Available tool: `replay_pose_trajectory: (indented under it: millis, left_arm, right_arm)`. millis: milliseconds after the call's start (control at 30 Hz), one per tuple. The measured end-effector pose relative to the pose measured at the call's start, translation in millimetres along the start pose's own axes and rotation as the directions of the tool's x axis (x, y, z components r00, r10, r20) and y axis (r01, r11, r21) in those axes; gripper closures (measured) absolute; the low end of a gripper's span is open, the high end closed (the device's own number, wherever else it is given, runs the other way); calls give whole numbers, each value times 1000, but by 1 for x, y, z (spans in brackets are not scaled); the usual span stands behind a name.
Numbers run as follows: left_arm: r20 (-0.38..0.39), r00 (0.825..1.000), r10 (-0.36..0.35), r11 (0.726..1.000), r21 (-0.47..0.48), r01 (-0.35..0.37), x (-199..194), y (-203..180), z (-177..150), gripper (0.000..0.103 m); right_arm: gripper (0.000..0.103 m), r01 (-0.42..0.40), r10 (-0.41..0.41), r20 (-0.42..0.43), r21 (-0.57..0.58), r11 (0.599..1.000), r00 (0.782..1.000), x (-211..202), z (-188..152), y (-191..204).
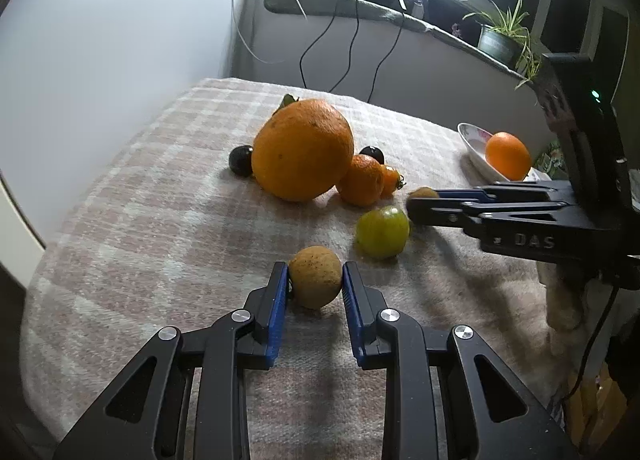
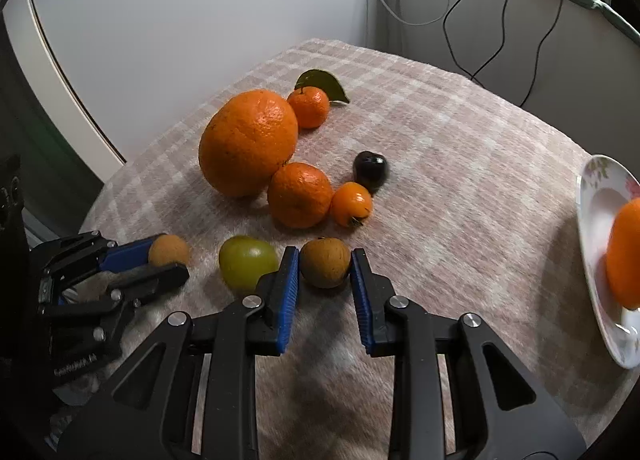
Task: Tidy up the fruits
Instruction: 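Carry the kiwi with the left tool onto the plate while the right tool drops a small fruit there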
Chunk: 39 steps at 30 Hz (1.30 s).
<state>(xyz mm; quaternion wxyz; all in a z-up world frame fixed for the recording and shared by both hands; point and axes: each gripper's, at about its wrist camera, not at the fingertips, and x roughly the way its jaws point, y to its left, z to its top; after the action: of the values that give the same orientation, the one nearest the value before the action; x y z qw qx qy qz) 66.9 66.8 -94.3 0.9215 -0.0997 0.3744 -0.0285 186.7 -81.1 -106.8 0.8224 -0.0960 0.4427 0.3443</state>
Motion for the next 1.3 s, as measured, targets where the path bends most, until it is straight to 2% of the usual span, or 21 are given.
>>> replay_pose_trajectory:
  millis: [233, 500, 733, 867, 1100, 1300]
  left_arm:
    - [43, 999, -2, 1000, 5, 2, -17, -11, 9, 78]
    - [65, 995, -71, 997, 44, 68, -13, -54, 29, 78]
    - [52, 987, -153, 983, 109, 147, 6, -111, 46, 78]
    - [37, 982, -186, 974, 141, 179, 20, -139, 55, 78]
    - [1, 969, -247, 950, 195, 242, 48, -194, 67, 78]
    - [-35, 958, -285, 924, 255, 285, 73, -242, 71, 78]
  right_arm:
    - [76, -28, 26, 73, 32, 999, 997, -43, -13, -18]
    - [76, 23, -34, 127, 84, 996, 991, -88, -37, -58]
    - [76, 85, -109, 159, 147, 985, 981, -123, -58, -106]
    - [76, 127, -156, 161, 179, 976, 974, -135, -66, -133]
    - [76, 153, -200, 164, 261, 953, 966, -142, -74, -183]
    - [76, 135, -185, 156, 284, 949, 970, -140, -71, -218]
